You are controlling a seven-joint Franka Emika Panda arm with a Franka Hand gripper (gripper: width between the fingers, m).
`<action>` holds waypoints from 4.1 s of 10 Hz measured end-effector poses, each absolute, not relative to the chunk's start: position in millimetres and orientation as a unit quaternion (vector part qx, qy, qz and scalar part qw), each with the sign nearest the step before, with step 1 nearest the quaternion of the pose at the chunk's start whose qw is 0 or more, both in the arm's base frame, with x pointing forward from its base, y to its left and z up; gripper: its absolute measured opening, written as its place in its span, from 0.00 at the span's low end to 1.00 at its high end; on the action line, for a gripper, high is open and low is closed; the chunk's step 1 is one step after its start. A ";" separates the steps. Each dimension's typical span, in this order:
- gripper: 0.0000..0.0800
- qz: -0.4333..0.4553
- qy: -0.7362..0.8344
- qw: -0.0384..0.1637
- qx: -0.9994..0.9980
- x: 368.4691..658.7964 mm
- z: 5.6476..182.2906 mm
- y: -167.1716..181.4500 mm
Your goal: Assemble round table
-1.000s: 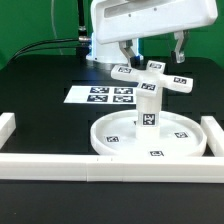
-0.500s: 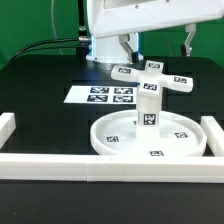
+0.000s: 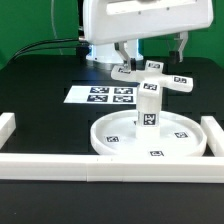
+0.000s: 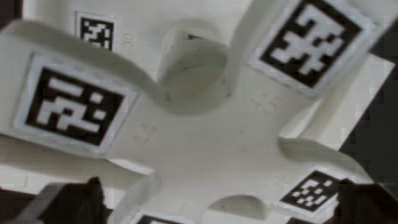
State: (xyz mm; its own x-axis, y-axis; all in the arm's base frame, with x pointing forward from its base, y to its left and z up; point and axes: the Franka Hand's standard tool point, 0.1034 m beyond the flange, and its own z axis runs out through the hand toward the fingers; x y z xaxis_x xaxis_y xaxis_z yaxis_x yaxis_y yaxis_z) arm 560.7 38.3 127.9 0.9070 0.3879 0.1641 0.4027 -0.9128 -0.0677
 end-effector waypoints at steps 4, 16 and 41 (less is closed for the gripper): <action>0.81 -0.069 -0.249 0.043 -0.965 558.1 118.9 32.6; 0.56 -0.060 -0.247 0.043 -0.966 553.8 107.8 29.7; 0.56 -0.035 0.757 0.139 -0.638 556.1 106.2 32.7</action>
Offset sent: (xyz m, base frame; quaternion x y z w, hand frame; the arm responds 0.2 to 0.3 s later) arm 0.0002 0.0010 -0.0048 -0.0027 0.0019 0.0207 0.9998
